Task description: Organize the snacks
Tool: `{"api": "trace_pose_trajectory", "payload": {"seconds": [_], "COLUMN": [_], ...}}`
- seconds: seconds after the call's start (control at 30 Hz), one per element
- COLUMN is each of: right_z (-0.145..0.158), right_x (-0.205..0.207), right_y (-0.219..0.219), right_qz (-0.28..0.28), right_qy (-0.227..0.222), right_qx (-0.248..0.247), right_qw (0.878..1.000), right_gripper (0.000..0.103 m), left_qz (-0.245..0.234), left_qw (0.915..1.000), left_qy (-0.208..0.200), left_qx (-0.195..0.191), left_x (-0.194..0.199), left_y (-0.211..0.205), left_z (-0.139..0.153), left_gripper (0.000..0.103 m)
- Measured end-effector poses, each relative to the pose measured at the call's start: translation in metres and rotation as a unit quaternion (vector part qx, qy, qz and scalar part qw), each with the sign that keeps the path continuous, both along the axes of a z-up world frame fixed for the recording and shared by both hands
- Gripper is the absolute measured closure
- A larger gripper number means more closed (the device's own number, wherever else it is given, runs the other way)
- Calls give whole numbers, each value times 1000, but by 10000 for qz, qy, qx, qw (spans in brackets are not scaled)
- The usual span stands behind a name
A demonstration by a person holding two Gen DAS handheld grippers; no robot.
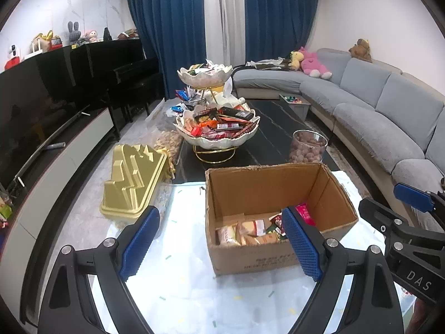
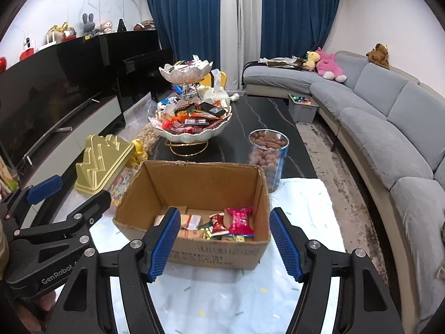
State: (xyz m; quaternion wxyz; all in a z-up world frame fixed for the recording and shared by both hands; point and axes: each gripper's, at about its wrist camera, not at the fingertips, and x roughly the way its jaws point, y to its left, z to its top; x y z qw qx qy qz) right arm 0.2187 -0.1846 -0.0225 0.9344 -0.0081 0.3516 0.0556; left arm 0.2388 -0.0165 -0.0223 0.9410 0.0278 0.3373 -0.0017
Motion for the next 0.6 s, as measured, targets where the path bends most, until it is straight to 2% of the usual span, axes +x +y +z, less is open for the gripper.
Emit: {"api": "trace_pose_trajectory", "payload": {"seconds": [0.07,0.6], "right_z": [2,12], "right_x": [-7,-56], "right_y": [-1,-10], "right_qz": [-40,-122], "right_qy": [-41,-85], "right_qx": [-24,-91], "right_qw": [10000,9998], "right_gripper": [27,24], "left_qz": [2,29], "left_qw": [10000,9999], "left_qy": [-1,-107], "left_qx": [8,124], "left_x": [-6,-53], "left_y": [0,0], "left_z": [2,18], "left_gripper": [13,8]}}
